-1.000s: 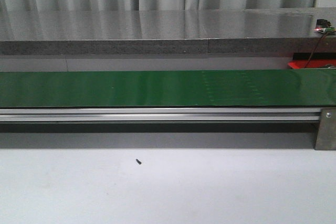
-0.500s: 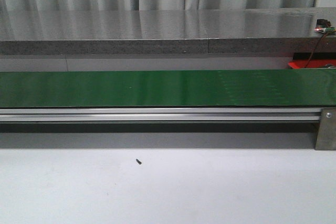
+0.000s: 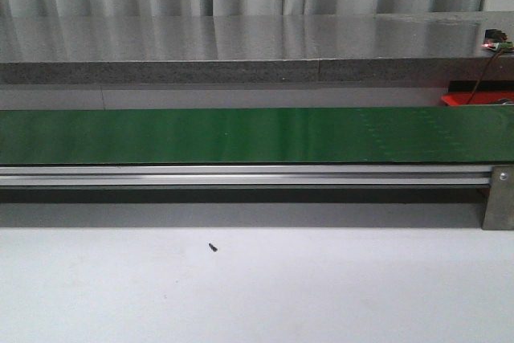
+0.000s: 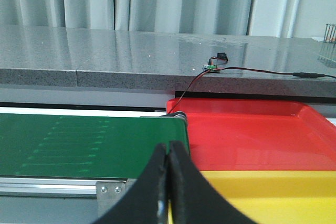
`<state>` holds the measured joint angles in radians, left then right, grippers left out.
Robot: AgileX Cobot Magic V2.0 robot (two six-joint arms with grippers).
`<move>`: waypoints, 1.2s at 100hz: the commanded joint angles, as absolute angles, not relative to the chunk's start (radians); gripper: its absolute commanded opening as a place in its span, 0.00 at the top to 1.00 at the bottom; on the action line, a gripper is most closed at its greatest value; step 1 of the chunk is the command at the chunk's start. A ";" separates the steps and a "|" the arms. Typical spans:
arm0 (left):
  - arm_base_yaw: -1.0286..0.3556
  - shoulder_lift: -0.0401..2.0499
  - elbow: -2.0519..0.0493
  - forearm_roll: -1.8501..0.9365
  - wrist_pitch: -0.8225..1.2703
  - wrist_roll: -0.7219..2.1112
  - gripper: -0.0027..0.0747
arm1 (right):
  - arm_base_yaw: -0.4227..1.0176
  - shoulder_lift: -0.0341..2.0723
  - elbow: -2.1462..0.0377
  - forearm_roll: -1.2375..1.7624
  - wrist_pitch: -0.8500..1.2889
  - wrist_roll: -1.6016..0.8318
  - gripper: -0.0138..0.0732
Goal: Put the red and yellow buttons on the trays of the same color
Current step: 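Lower the yellow button onto the green belt and open the left gripper, then grasp a second yellow push-button with the left gripper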
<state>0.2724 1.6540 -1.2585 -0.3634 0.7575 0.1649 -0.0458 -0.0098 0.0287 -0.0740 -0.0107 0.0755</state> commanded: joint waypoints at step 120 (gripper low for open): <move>0.756 1.535 -1.119 -0.189 0.718 0.117 0.19 | -0.046 -0.029 0.011 -0.072 -0.094 0.072 0.92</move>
<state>0.7526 1.5405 -1.0957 -0.1776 0.7823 0.1308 -0.0458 -0.0098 0.0287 -0.0740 -0.0107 0.0755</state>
